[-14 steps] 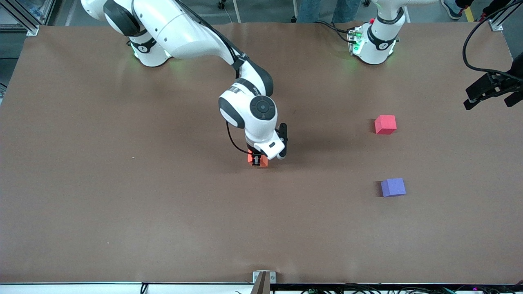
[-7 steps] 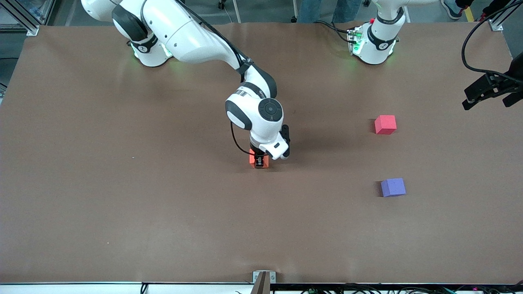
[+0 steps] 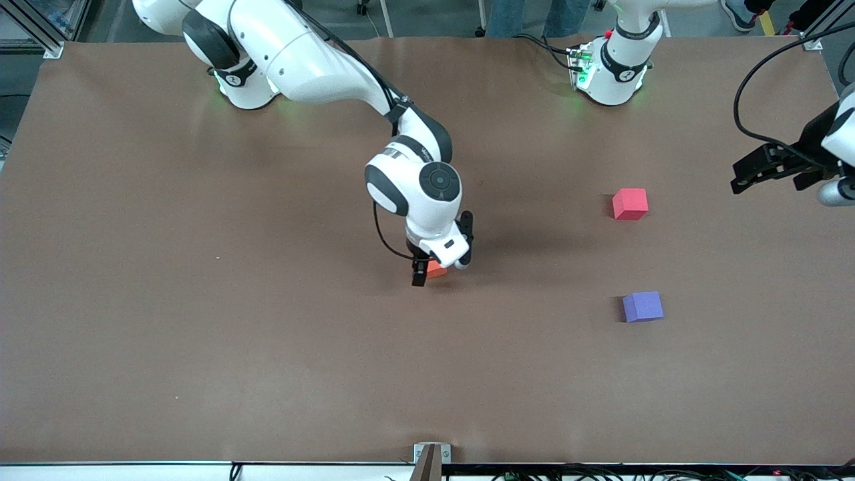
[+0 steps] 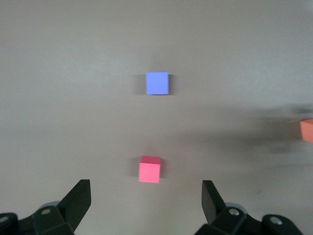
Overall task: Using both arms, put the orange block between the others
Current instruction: 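Set the orange cube down and open the right gripper, then withdraw the right gripper while the left gripper reaches the orange cube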
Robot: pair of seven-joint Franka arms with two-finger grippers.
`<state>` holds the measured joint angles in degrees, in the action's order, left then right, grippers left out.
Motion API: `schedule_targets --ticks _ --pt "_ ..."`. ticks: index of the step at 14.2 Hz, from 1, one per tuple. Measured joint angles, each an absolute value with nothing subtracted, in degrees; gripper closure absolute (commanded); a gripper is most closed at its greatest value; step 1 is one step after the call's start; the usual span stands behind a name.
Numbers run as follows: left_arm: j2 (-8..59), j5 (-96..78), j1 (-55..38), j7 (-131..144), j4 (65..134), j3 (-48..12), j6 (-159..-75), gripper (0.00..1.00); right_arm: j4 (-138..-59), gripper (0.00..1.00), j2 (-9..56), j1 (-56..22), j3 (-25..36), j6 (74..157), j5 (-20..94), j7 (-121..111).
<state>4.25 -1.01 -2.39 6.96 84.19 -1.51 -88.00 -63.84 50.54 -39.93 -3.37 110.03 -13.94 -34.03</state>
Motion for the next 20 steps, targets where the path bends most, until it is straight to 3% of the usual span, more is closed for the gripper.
schedule_targets --ticks 6,11,17,20 --pt "11.67 -4.21 -11.84 26.78 84.24 -2.6 -96.37 0.0 -62.65 0.0 39.55 -22.78 -2.63 101.94 -13.86 -27.97" --pt "20.59 -4.21 -22.71 45.67 83.71 -2.82 -109.03 0.0 -62.8 0.0 38.87 -8.76 -2.98 100.47 -12.04 -23.41" --pt "35.02 -4.19 -34.34 65.31 78.78 -2.01 -124.58 0.0 -62.69 0.0 34.19 -4.6 -3.22 89.04 -7.44 3.4" --pt "40.24 -4.18 -38.63 69.04 77.83 0.51 -131.66 0.0 -62.67 0.0 29.76 -3.49 -2.23 87.79 -7.5 7.69"
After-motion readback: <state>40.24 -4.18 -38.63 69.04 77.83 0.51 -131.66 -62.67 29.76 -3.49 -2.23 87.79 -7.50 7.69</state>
